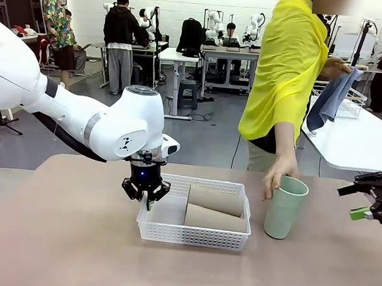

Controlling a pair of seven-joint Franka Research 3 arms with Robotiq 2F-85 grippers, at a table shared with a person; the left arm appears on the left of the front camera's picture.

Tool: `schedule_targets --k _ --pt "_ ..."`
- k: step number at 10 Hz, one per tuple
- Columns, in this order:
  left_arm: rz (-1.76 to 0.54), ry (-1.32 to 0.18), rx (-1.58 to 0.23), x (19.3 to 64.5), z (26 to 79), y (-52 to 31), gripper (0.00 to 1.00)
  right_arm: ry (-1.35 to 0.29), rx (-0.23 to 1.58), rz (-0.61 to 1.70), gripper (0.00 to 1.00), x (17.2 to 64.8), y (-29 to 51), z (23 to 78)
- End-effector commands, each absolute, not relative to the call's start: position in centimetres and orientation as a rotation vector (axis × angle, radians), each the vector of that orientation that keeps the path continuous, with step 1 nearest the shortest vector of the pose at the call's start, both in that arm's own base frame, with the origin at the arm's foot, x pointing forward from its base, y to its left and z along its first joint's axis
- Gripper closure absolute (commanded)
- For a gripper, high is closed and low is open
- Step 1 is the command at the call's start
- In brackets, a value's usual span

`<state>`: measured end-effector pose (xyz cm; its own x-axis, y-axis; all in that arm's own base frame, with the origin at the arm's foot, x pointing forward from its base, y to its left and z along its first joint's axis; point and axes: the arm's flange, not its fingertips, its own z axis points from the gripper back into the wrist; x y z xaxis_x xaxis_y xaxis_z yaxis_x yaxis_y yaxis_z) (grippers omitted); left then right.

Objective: Clean and organize the cups into the basket.
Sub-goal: Pick up the Reusable plastic cup from the right side of the table and stack it inside the Organizing basket in the center of the table.

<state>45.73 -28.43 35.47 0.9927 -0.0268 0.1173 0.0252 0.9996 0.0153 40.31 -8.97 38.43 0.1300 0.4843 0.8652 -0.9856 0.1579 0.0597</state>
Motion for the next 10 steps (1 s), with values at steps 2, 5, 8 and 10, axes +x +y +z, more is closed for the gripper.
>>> schedule_targets --k 2,5,8,10 --pt "-0.027 -0.119 0.017 45.7 35.6 -28.5 1.00 -0.913 0.833 1.188 0.00 42.0 -11.9 37.5" --pt "-0.027 -0.119 0.017 45.7 35.6 -28.5 1.00 -0.851 0.814 1.191 0.00 41.0 -11.5 37.8" --pt "-0.027 -0.119 0.017 45.7 35.6 -28.5 1.00 -0.851 0.814 1.191 0.00 41.0 -11.5 37.8" --pt "-0.027 -0.119 0.017 45.7 35.6 -28.5 1.00 -0.863 0.820 1.194 0.00 41.5 -11.7 37.8"
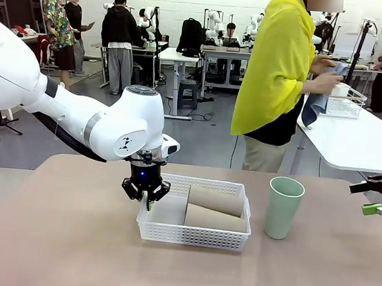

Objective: Clean and organize the cups into the basket.
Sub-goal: Pick up the Reusable plastic cup from the right side of the table and stack it inside the Organizing basket in the center of the table.

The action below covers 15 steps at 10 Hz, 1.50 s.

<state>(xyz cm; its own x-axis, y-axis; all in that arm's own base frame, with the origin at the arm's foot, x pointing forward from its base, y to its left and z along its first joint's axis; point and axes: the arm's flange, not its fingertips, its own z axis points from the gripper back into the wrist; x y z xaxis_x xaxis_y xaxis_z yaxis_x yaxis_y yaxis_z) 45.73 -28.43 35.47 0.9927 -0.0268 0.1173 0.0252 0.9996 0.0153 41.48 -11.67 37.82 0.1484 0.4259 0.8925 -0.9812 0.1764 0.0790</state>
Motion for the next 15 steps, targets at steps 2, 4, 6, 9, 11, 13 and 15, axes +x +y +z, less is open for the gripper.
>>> schedule_targets --k 2,4,6,9,11,13,15 --pt "-0.027 -0.119 0.017 45.7 35.6 -28.5 1.00 -0.887 0.890 1.259 0.00 43.1 -9.8 34.6" --pt "-0.027 -0.119 0.017 45.7 35.6 -28.5 1.00 -0.920 0.950 1.263 0.00 44.4 -8.7 32.9" --pt "-0.027 -0.119 0.017 45.7 35.6 -28.5 1.00 -0.894 0.962 1.248 0.00 45.4 -7.6 31.5" --pt "-0.027 -0.119 0.017 45.7 35.6 -28.5 1.00 -0.824 0.947 1.254 0.00 46.7 -4.6 28.8" --pt "-0.027 -0.119 0.017 45.7 35.6 -28.5 1.00 -0.824 0.910 1.275 0.00 47.0 -2.7 28.3" --pt "-0.027 -0.119 0.017 45.7 35.6 -28.5 1.00 -0.838 0.901 1.276 0.00 47.3 -1.0 28.3" --pt "-0.027 -0.119 0.017 45.7 35.6 -28.5 1.00 -0.806 0.924 1.294 0.00 47.2 -1.9 28.4"
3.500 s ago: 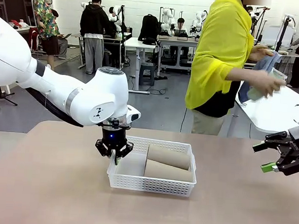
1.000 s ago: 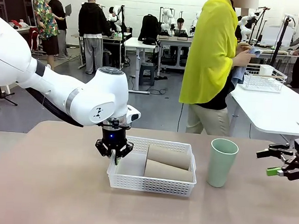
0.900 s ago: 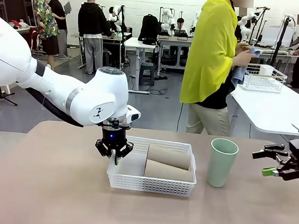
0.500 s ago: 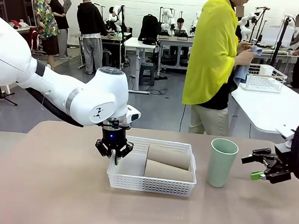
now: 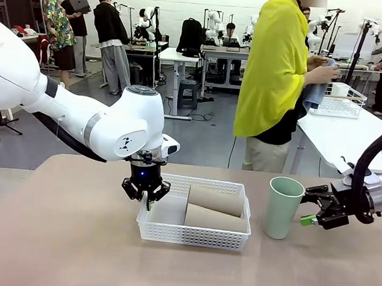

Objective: Clean and organize the cups into the basket.
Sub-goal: Pick up the Reusable plastic cup from the right side of the table and stack it inside the Organizing basket in the center of the table.

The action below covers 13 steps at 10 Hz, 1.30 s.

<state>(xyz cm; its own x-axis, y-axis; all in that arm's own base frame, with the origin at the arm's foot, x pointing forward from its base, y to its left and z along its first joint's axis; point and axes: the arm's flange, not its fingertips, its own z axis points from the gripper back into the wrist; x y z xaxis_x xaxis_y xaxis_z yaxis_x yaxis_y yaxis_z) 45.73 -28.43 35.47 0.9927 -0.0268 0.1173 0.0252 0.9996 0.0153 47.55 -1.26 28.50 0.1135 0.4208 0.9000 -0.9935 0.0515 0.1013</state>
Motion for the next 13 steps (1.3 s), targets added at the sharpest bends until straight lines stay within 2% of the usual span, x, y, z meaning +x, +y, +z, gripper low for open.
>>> schedule_targets --k 1,4,6,13 --pt "-0.027 -0.119 0.017 45.7 35.6 -28.5 1.00 -0.806 0.924 1.294 0.00 47.2 -1.9 28.4" --pt "-0.027 -0.119 0.017 45.7 35.6 -28.5 1.00 -0.814 0.914 1.287 0.00 47.4 -1.6 28.4" --pt "-0.027 -0.119 0.017 45.7 35.6 -28.5 1.00 -0.820 0.769 1.308 0.00 47.7 0.7 27.2" --pt "-0.027 -0.119 0.017 45.7 35.6 -28.5 1.00 -0.795 0.858 1.304 0.00 49.3 3.5 25.6"
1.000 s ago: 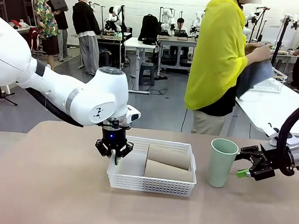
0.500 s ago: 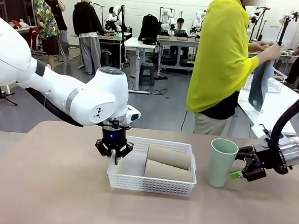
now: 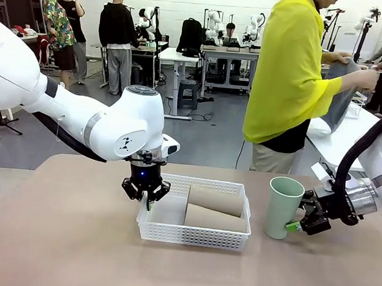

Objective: Clean and organize the cups into the basket.
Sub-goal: Pick up the Reusable plastic cup from the right side of the table and stack it inside the Organizing basket in the center of the table.

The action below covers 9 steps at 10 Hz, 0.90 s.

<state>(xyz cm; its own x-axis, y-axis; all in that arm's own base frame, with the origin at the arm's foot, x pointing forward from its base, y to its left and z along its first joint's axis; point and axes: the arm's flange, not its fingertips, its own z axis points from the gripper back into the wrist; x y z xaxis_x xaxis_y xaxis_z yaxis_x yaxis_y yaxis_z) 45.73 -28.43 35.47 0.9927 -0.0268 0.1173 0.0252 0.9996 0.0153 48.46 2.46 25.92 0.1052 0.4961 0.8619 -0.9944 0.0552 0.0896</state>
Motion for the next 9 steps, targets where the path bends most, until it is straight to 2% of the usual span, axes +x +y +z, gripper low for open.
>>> schedule_targets --k 1,3,4,5,6,7,9 --pt "-0.027 -0.119 0.017 45.73 35.63 -28.47 1.00 -0.798 0.878 1.320 0.00 49.40 4.32 25.33" --pt "-0.027 -0.119 0.017 45.73 35.63 -28.47 1.00 -0.817 0.912 1.345 0.00 49.59 5.18 24.94" --pt "-0.027 -0.119 0.017 45.73 35.63 -28.47 1.00 -0.827 0.927 1.366 0.11 49.59 5.22 24.76" --pt "-0.027 -0.119 0.017 45.73 35.63 -28.47 1.00 -0.825 0.929 1.367 0.60 49.63 5.24 24.73" --pt "-0.027 -0.119 0.017 45.73 35.63 -28.47 1.00 -0.827 0.929 1.365 0.71 49.62 5.26 24.73" --pt "-0.027 -0.119 0.017 45.73 35.63 -28.47 1.00 -0.828 0.928 1.377 1.00 49.51 5.25 24.83" --pt "-0.027 -0.119 0.017 45.73 35.63 -28.47 1.00 -0.840 0.920 1.400 1.00 49.13 5.22 25.49"
